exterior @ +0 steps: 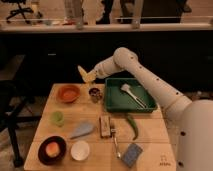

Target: Place banana in red bowl

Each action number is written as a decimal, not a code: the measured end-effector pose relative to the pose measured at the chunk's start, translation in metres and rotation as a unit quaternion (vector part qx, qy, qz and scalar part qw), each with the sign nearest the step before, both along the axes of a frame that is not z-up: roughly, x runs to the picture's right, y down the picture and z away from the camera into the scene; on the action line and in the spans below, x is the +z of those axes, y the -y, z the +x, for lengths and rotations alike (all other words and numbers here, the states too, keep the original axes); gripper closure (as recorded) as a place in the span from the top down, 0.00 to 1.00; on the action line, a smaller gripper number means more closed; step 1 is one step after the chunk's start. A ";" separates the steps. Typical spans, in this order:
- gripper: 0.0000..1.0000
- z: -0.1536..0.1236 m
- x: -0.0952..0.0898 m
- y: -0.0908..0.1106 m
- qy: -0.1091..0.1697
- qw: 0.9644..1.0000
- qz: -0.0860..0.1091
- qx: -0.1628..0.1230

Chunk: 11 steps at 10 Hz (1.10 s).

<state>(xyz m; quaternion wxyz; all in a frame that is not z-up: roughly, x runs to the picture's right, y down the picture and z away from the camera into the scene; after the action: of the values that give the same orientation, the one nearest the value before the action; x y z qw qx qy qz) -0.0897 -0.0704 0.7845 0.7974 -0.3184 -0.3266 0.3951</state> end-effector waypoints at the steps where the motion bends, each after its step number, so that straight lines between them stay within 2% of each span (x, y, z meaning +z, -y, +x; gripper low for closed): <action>1: 0.00 -0.001 0.000 0.000 0.000 1.000 0.000 0.000; 7: 0.00 -0.007 0.002 0.000 0.005 1.000 0.002 -0.004; 11: 0.00 -0.067 0.003 0.002 0.029 0.999 0.006 -0.024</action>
<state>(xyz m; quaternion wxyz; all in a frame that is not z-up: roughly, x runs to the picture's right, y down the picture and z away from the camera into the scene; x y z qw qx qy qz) -0.1568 -0.0725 0.7880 0.7988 -0.3326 -0.3440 0.3646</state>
